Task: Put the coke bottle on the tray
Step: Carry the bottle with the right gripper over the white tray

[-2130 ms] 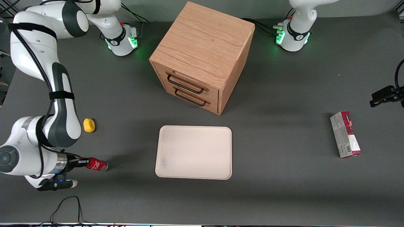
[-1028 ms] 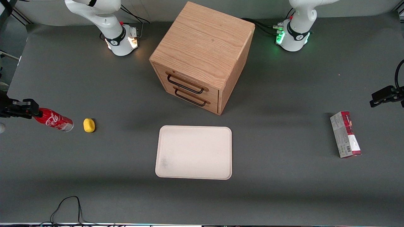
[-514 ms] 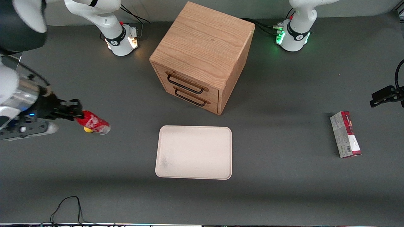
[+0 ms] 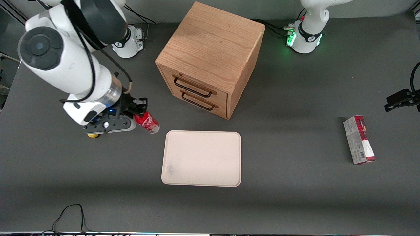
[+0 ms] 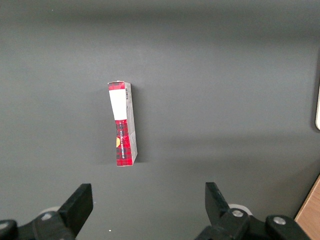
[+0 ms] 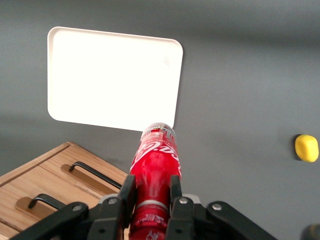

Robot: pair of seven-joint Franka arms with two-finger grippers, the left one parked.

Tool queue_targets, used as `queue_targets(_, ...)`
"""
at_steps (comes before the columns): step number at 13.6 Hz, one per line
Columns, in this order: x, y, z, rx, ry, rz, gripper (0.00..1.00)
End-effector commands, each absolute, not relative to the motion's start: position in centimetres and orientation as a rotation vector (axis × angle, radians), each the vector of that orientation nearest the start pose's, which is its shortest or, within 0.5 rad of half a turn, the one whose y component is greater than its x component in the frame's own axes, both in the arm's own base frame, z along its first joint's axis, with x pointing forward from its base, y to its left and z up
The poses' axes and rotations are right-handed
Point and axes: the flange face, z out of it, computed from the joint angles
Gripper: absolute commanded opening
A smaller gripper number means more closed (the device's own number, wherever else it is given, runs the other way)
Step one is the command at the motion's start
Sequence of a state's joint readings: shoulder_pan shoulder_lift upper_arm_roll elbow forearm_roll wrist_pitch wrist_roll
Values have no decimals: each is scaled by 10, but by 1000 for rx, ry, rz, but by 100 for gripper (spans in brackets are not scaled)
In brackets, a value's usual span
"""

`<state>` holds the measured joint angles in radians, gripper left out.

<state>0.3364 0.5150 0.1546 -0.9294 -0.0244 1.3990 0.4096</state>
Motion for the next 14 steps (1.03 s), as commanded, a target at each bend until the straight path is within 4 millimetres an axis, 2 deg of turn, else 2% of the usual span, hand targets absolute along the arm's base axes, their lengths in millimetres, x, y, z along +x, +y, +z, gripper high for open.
queue_targets(1, 631, 289, 573, -3112, -42, 56, 0)
queue_targets(5, 670, 295, 493, -3129, -31, 59, 0)
queue_targets(8, 689, 301, 432, -3141, -42, 83, 0)
queue_targets(11, 700, 305, 386, -3139, -47, 94, 0)
queue_targets(14, 707, 308, 355, -3130, -45, 83, 0)
